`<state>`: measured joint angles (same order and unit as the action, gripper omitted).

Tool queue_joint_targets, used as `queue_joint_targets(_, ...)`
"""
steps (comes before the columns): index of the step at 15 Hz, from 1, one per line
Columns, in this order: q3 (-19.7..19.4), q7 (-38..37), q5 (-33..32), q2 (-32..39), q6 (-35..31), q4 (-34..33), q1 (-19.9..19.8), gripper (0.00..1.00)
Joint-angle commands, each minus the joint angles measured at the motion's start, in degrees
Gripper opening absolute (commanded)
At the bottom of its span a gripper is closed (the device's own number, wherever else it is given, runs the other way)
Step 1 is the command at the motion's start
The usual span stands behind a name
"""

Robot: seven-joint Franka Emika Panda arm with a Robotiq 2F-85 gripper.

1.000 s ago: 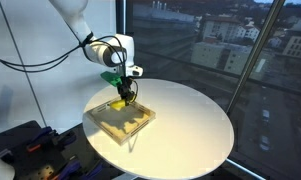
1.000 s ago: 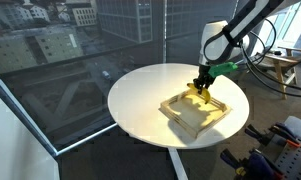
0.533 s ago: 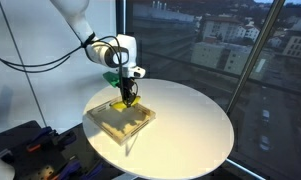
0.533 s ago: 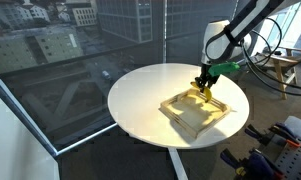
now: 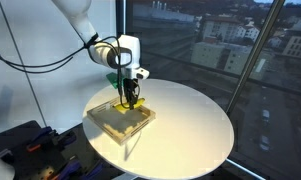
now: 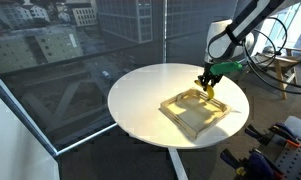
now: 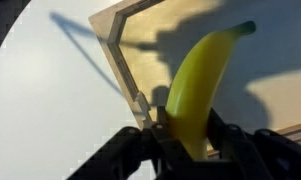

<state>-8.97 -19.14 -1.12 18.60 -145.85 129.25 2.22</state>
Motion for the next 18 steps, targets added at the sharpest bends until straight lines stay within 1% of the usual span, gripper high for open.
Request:
queue_joint_targets(1, -0.9, -2.29, -1.44, -0.01, 1.77, -1.08, -0.51, 0.16)
queue_joint_targets(18, -3.82, -2.52, -0.51, 3.72, 1.89, -4.82, -3.74, 0.16)
